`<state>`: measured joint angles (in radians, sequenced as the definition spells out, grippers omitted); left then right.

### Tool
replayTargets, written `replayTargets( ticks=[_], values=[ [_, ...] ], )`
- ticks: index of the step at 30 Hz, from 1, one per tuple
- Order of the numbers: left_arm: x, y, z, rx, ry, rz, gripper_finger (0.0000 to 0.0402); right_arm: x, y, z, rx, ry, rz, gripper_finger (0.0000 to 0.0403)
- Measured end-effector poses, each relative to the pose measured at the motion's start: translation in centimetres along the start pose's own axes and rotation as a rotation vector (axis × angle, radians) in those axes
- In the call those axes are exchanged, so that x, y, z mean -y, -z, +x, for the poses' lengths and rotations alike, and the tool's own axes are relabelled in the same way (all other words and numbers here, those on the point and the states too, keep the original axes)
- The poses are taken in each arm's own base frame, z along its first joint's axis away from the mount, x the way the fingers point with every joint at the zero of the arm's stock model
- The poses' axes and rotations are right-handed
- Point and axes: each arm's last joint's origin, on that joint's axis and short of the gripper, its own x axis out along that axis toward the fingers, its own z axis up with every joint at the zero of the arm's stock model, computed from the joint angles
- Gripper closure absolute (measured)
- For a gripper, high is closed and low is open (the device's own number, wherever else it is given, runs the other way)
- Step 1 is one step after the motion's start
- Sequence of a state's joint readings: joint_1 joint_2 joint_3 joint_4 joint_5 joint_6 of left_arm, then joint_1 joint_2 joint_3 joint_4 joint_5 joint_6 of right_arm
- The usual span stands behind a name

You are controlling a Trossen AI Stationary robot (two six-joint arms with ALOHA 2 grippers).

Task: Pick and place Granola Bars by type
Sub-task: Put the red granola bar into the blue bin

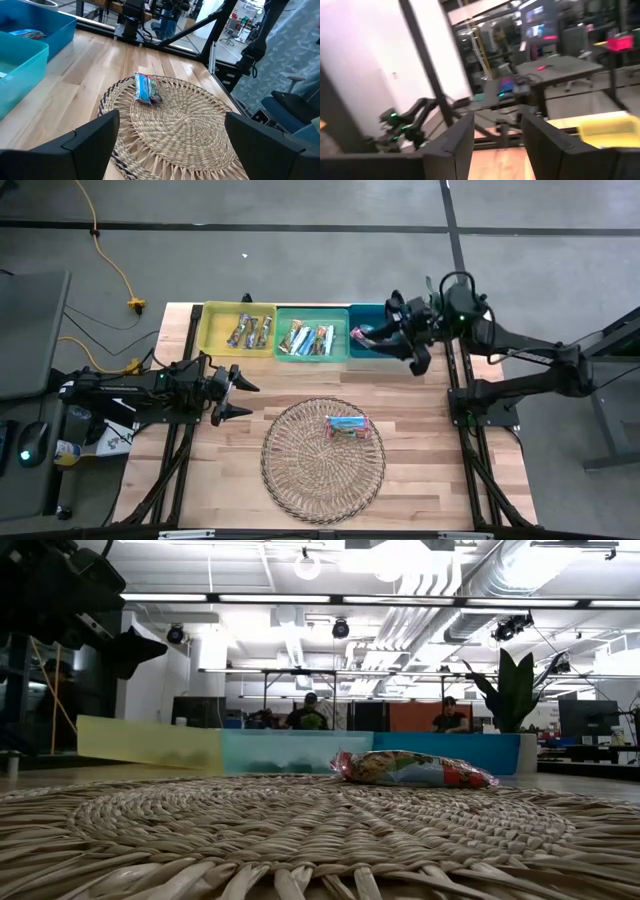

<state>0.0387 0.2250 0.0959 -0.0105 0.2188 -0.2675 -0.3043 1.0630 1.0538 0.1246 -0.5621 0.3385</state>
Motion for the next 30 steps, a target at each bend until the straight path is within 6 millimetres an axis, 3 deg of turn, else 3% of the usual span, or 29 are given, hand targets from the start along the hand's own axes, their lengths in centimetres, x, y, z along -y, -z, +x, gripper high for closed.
replayTargets(
  ticks=[6,16,20,24,27,30],
  values=[
    [0.0,0.0,0.0,0.000,-0.001,0.000,0.0043,-1.6,1.9,2.0,-0.075,0.005,0.031,0.0257],
    [0.0,0.0,0.0,0.000,-0.002,0.000,0.0043,-4.8,8.2,7.0,-0.306,0.144,0.017,0.0256],
    [0.0,0.0,0.0,0.001,-0.005,0.000,0.0043,-6.6,9.1,8.9,-0.480,0.232,-0.055,0.0256],
    [0.0,0.0,0.0,0.001,-0.005,0.000,0.0043,-8.1,8.2,11.0,-0.695,0.342,-0.136,0.0256],
    [0.0,0.0,0.0,0.001,-0.005,0.000,0.0043,-8.4,8.4,12.7,-0.890,0.393,-0.133,0.0256],
    [0.0,0.0,0.0,0.001,-0.004,0.000,0.0043,-8.1,9.9,14.1,-1.091,0.422,-0.100,0.0256]
  ],
)
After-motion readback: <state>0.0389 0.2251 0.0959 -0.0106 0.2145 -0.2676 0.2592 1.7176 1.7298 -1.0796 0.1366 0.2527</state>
